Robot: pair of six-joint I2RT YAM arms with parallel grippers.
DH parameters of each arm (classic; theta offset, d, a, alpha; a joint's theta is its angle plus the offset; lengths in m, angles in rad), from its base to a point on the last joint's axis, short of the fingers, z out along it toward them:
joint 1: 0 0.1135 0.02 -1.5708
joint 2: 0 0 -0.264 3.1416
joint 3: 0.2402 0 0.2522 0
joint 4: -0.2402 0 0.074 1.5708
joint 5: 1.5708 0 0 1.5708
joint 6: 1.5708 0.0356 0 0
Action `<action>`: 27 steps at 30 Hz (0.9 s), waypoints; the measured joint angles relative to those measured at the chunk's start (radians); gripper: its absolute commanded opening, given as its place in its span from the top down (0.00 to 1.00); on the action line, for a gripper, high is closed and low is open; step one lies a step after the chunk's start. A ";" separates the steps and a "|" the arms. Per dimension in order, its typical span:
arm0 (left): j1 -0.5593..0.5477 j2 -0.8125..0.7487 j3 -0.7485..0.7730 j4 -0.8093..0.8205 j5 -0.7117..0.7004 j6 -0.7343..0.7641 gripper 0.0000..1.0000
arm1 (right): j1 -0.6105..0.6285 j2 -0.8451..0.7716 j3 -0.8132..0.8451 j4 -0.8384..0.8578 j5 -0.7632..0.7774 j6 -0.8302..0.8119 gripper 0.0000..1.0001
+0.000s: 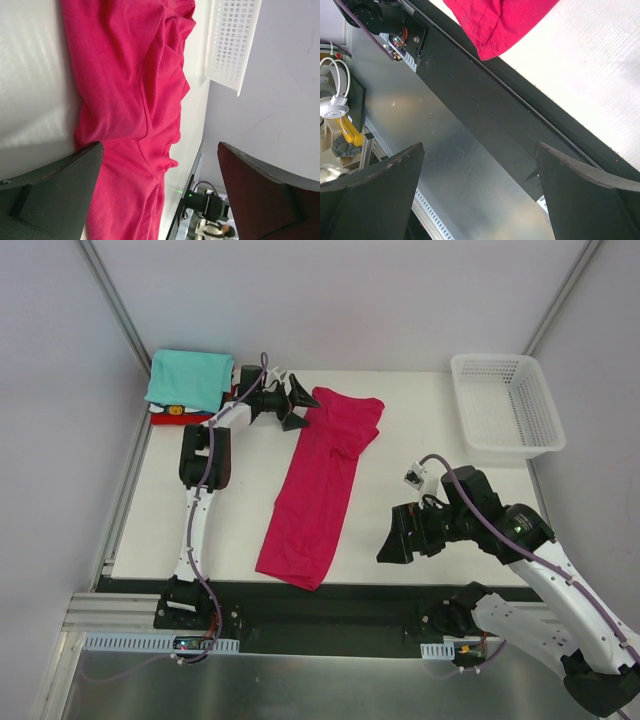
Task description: Fold and stack the t-shirts
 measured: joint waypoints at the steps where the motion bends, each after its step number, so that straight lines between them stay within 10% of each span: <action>1: 0.002 -0.010 -0.011 -0.003 -0.006 0.003 0.01 | 0.000 0.000 0.000 0.000 0.000 0.000 0.04; 14: 0.029 -0.491 -0.097 -0.425 -0.248 0.296 0.01 | 0.011 0.074 -0.030 0.056 0.091 0.031 0.04; 19: -0.006 -0.895 -0.381 -0.560 -0.438 0.402 0.01 | 0.026 0.187 -0.061 0.156 0.121 0.069 0.04; 27: 0.085 -1.105 -0.650 -0.838 -0.827 0.447 0.01 | 0.253 0.693 0.084 0.227 0.322 0.112 0.04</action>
